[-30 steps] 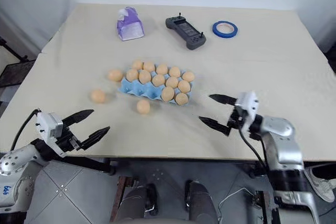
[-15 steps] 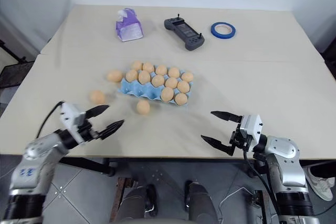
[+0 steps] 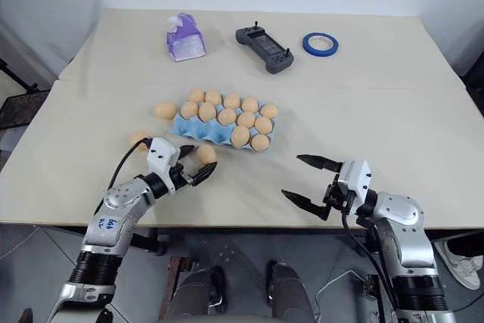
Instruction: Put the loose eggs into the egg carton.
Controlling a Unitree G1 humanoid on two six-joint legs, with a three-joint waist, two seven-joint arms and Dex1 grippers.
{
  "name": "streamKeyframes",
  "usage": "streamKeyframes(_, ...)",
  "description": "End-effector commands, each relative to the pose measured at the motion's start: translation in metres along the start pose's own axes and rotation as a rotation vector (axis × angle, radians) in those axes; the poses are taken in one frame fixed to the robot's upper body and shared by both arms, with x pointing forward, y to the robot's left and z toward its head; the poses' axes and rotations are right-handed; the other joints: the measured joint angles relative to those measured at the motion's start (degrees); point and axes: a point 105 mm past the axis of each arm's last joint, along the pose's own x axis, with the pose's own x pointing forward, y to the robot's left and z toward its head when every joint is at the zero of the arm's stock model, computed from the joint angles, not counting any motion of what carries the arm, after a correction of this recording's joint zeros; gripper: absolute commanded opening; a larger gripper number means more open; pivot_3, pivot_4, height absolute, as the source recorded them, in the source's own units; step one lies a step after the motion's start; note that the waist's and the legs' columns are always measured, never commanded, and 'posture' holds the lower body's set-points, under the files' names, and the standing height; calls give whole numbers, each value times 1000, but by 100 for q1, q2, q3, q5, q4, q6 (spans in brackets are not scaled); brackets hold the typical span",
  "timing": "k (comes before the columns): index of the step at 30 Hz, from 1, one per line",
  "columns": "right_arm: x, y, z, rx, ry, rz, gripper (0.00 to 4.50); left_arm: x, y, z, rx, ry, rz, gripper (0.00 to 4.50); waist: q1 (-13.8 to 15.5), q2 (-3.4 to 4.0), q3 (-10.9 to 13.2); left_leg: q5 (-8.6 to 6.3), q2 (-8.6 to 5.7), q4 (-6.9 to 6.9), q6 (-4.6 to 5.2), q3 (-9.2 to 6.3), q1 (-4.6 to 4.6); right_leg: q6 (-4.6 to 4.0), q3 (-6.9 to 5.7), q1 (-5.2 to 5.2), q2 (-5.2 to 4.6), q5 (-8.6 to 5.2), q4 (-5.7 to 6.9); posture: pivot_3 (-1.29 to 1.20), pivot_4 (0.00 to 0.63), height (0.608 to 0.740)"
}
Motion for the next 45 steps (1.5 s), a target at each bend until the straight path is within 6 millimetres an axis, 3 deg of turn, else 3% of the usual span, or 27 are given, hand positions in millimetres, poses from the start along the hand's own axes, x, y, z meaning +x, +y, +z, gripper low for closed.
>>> streamKeyframes(1, 3, 3, 10, -15, -32, 7, 4464, 10, -7, 0, 4, -11, 4, 4500, 25, 0, 0, 0, -2, 3, 1, -1, -1, 1, 0, 0, -1, 1, 0, 0, 150, 740)
streamKeyframes(2, 3, 4, 10, -13, -32, 8, 4464, 11, -7, 1, -2, -20, 5, 4500, 35, 0, 0, 1, -4, 7, 2, -3, -1, 2, -2, 2, -2, 1, -1, 0, 150, 740)
streamKeyframes(5, 6, 5, 10, -7, -34, 10, 4500, 11, -10, 3, 3, -32, -2, 3920, 34, 1, -1, -1, -4, 14, 6, -1, -3, 7, 1, 6, -2, 4, -7, 0, 150, 740)
streamKeyframes(10, 9, 6, 9, 0, -39, 10, 4500, 4, -10, 7, 26, -52, -6, 2422, 27, 1, -1, -2, -2, 13, 7, -1, -3, 6, 0, 5, -1, 4, -8, 0, 150, 740)
streamKeyframes(13, 11, 9, 8, 11, -40, 15, 4500, -9, -13, 16, 60, -93, -56, 2034, 2, 1, -1, -4, -1, 10, 10, -1, -5, 5, 0, 3, 0, 3, -8, 0, 150, 740)
streamKeyframes(16, 9, 13, 6, 24, -33, 21, 4500, -20, -14, 29, 107, -129, -122, 2034, -6, 0, 0, -5, 3, 2, 11, 3, -5, 1, 2, -1, 2, 1, -7, 0, 150, 740)
streamKeyframes(19, 7, 14, 5, 28, -26, 19, 4500, -18, -13, 39, 159, -143, -154, 2034, 7, 1, -1, -5, 4, 2, 11, 2, -4, -3, 1, -3, 4, -1, -6, 0, 150, 740)
streamKeyframes(27, 4, 18, 7, 25, -26, -27, 4500, 37, -1, 65, 204, -171, -180, 2034, 113, 1, -2, -9, -12, 7, 25, 7, -14, 6, 14, 10, 3, 18, -57, 0, 150, 740)
streamKeyframes(31, 3, 19, 8, 23, -30, -46, 4500, 48, -4, 61, 171, -158, -207, 2034, 106, 0, -2, -22, -10, 6, 40, 22, -14, 25, 25, 1, 6, 29, -55, 0, 150, 740)
streamKeyframes(34, 4, 21, 10, 20, -37, -54, 4500, 50, -4, 62, 157, -177, -210, 2887, 128, 0, -2, -25, -16, 6, 37, 21, -14, 16, 23, -7, 17, 23, -40, 0, 150, 740)
streamKeyframes(39, 3, 23, 11, 20, -43, -68, 4500, 39, 0, 70, 214, -218, -172, 4462, 119, 0, -2, -27, -13, 24, 31, 18, -14, 11, 21, -7, 22, 20, -23, 0, 150, 740)
streamKeyframes(45, 4, 24, 9, 38, -38, -35, 4500, -31, 11, 69, 285, -224, -210, 4462, -42, 0, -2, -27, 5, 26, 29, 21, -6, 10, 28, -5, 19, 19, -12, 0, 150, 740)
